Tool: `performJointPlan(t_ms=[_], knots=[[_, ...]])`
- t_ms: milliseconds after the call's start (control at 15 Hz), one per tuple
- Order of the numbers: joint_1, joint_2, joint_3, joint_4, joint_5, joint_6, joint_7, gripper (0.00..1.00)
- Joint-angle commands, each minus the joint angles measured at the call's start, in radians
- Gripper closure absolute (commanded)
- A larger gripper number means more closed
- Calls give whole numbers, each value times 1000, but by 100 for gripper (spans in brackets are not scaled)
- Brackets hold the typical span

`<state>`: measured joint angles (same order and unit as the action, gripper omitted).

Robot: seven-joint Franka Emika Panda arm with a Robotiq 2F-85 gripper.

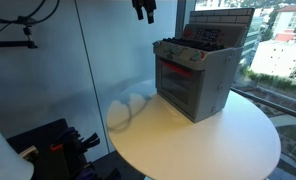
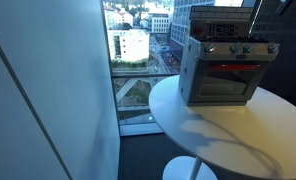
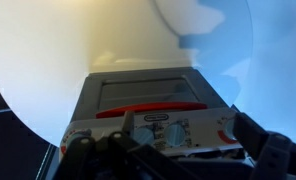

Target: Turn the second knob from the left to the right.

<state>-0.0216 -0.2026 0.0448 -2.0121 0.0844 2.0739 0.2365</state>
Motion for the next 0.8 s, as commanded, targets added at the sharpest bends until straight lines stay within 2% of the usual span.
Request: performJointPlan(t_ms=[0,400,733], knots=[[7,6,-6,5,-5,1,3,0],[6,26,-7,-4,-8,45,6,0],[5,68,-10,-33,-11,170,-6,0]])
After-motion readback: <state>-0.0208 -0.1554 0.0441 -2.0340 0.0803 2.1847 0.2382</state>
